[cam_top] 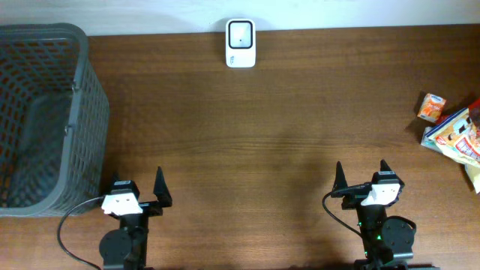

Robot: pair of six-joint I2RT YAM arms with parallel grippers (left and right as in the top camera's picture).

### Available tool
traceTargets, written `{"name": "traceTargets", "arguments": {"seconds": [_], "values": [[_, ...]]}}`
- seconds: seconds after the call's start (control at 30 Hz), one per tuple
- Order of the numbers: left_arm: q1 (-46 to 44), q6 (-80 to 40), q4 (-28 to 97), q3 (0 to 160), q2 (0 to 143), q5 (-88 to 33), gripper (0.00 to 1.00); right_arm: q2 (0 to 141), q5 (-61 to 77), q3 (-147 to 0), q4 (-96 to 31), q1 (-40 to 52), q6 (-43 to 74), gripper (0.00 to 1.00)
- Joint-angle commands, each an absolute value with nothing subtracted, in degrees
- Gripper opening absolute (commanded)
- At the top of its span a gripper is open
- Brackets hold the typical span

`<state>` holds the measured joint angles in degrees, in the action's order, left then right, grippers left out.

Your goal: Scan the item barcode

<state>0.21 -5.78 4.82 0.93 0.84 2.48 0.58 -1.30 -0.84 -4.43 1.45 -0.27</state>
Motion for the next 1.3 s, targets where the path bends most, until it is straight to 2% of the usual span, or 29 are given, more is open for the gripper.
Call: {"name": "traceTargets", "arguments": {"seconds": [0.0, 0.4, 0.57, 1.27], "values": [[0.6, 0.8, 5.0, 0.5, 0.3, 1.2, 0.99, 0.2, -2.0, -0.3, -4.5, 1.1, -0.6, 0.99], [0.5, -0.8, 5.0, 0.6, 0.3, 0.3, 0.99, 0.2, -2.0, -0.3, -4.5, 1.1, -0.6, 0.98], [0.5, -10.1, 5.0, 0.6, 0.3, 0.2, 0.99, 0.2, -2.0, -0.3, -4.5, 1.1, -0.6, 0.99], [0.5, -2.9, 5.0, 0.6, 0.3, 0.2, 0.99, 0.2, -2.0, -0.3, -4.5, 1.1, -0.6, 0.98]]}}
